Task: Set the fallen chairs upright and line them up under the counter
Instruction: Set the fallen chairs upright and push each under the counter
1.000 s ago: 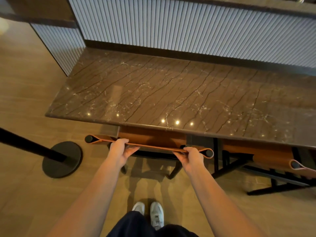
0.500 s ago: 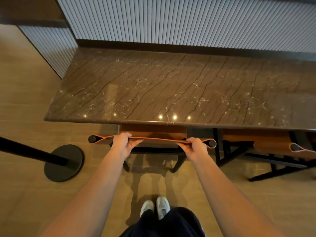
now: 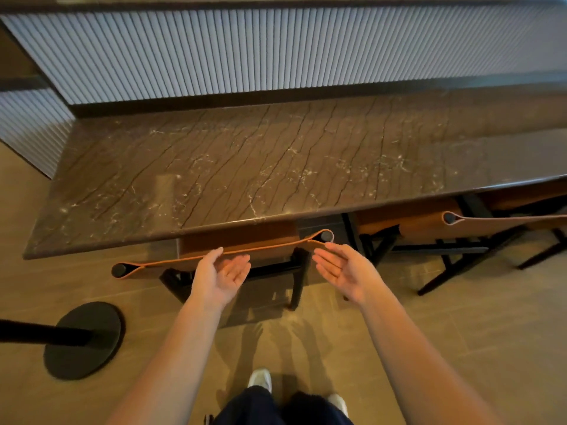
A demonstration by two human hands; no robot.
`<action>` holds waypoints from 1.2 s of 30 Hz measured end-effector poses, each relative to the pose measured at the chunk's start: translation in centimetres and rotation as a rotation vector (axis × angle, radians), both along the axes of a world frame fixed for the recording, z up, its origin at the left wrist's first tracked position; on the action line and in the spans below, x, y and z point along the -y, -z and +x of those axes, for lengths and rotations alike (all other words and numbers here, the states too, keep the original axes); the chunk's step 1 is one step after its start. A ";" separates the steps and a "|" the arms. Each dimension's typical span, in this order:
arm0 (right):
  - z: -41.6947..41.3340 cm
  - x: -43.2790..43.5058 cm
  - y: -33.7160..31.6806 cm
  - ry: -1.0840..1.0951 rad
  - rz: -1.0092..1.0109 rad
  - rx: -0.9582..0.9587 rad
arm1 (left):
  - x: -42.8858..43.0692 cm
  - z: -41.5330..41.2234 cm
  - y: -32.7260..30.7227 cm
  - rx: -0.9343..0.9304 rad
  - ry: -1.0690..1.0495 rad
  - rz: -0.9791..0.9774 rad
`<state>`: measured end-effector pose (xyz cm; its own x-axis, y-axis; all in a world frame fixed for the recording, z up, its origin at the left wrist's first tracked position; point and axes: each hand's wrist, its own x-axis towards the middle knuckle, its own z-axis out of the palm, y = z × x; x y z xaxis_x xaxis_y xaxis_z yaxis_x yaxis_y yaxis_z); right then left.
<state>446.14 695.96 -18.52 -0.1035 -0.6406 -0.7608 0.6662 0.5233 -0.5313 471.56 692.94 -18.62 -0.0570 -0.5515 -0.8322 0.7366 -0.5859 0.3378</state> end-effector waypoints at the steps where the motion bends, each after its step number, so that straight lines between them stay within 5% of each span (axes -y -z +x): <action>1: -1.3 -0.7 -0.4 0.001 -0.018 0.004 | -0.6 -1.1 -0.1 -0.014 0.000 -0.024; 21: -30.0 -15.8 -4.7 0.073 -0.116 -0.030 | -10.7 -30.8 -3.4 -0.027 0.261 -0.195; 36: -42.4 -6.2 -4.2 0.219 0.002 -0.071 | -0.9 -47.8 -2.3 0.074 0.412 -0.051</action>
